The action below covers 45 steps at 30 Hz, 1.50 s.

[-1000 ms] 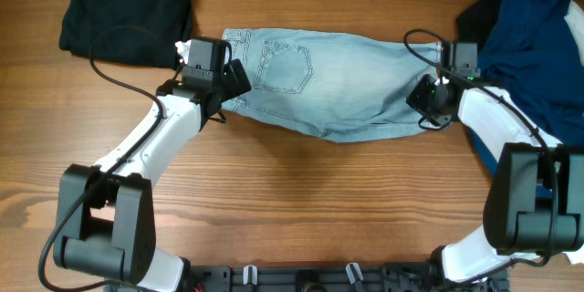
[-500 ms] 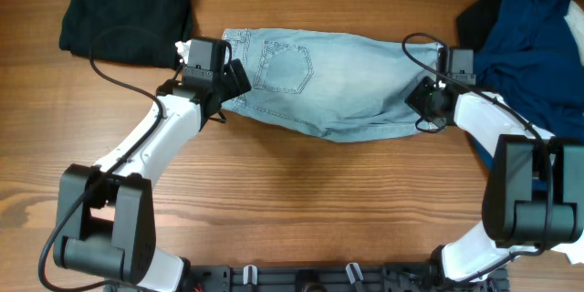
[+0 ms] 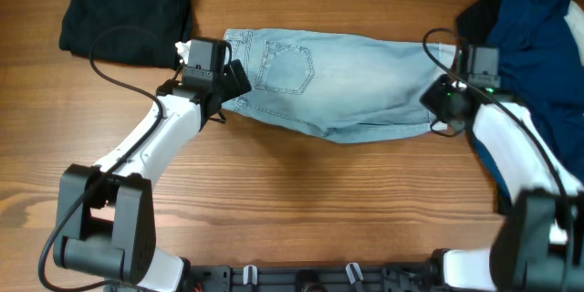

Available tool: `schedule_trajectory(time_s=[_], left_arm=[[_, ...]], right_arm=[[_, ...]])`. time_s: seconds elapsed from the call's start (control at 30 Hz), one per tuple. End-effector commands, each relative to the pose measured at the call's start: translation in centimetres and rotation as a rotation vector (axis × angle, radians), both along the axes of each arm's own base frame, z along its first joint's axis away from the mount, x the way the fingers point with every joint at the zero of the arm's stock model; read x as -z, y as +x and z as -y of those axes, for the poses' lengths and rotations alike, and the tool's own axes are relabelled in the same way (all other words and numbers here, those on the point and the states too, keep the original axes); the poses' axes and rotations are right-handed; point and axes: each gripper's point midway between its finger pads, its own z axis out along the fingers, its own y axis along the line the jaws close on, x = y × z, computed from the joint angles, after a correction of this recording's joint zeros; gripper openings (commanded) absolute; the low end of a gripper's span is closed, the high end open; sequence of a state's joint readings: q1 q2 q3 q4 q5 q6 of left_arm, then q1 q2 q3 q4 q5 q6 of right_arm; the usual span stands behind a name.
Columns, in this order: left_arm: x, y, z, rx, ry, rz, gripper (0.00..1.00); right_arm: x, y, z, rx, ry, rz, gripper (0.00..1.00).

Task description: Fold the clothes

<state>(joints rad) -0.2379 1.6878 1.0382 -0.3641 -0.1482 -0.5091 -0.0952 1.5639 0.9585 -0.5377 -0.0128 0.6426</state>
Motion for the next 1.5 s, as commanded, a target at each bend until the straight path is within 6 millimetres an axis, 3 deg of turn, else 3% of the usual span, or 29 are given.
schedule_trajectory(time_s=[0.0, 0.13, 0.2, 0.3, 0.33, 0.4, 0.47, 0.53, 0.73, 0.87, 0.97, 1.03, 1.17, 1.23, 1.33, 1.43, 1.47], left_arm=[[0.2, -0.1, -0.2, 0.01, 0.004, -0.013, 1.0], [0.2, -0.2, -0.2, 0.01, 0.005, -0.018, 1.0], [0.2, -0.2, -0.2, 0.01, 0.005, -0.018, 1.0], [0.2, -0.2, -0.2, 0.011, 0.005, -0.017, 1.0], [0.2, -0.2, -0.2, 0.011, 0.005, -0.017, 1.0], [0.1, 0.1, -0.1, 0.021, 0.007, -0.004, 1.0], [0.5, 0.6, 0.7, 0.131, 0.031, 0.004, 1.0], [1.4, 0.9, 1.3, 0.203, 0.041, 0.0, 1.0], [3.9, 1.9, 4.6, 0.487, 0.019, 0.027, 1.0], [5.5, 2.3, 4.7, 0.552, 0.065, 0.024, 0.93], [7.3, 1.2, 3.4, 0.508, 0.1, -0.06, 0.81], [9.0, -1.0, 0.3, 0.276, 0.115, -0.199, 0.7], [10.2, -4.6, -3.2, 0.019, 0.044, -0.371, 0.52], [10.4, -6.1, -5.0, -0.062, 0.027, -0.439, 0.52], [10.5, -6.4, -6.6, -0.102, 0.019, -0.456, 0.59], [10.4, -5.8, -6.1, -0.056, -0.034, -0.434, 0.66], [10.2, -5.3, -5.3, 0.008, -0.063, -0.416, 0.68]], right_arm=[[-1.4, -2.8, 0.8, 0.013, -0.048, -0.063, 0.04], [0.6, -7.8, 2.5, 0.044, -0.146, -0.291, 0.04], [0.9, -7.7, 2.5, 0.043, -0.146, -0.295, 0.09], [0.7, -6.5, 2.2, 0.022, -0.135, -0.252, 0.8], [0.6, -6.1, 2.0, -0.004, -0.128, -0.239, 0.88], [-0.4, -4.6, 1.2, -0.061, -0.095, -0.186, 0.91], [-2.7, -1.4, -1.5, -0.262, -0.008, -0.047, 0.94], [-4.4, 0.3, -3.2, -0.373, 0.043, 0.046, 0.97], [-5.2, 1.2, -3.6, -0.387, 0.04, 0.088, 0.96], [-5.2, 1.3, -3.6, -0.384, 0.04, 0.092, 0.96], [-5.3, 1.5, -3.8, -0.39, 0.052, 0.103, 0.96], [-5.4, 1.6, -3.8, -0.393, 0.053, 0.108, 0.96], [-5.5, 2.0, -4.3, -0.406, 0.061, 0.128, 0.95], [-5.1, 2.2, -4.6, -0.413, 0.067, 0.124, 0.95], [-4.0, 2.7, -5.3, -0.434, 0.086, 0.111, 0.95], [-3.1, 3.3, -6.7, -0.47, 0.14, 0.118, 0.94], [-2.9, 3.7, -7.1, -0.483, 0.155, 0.131, 0.86]])
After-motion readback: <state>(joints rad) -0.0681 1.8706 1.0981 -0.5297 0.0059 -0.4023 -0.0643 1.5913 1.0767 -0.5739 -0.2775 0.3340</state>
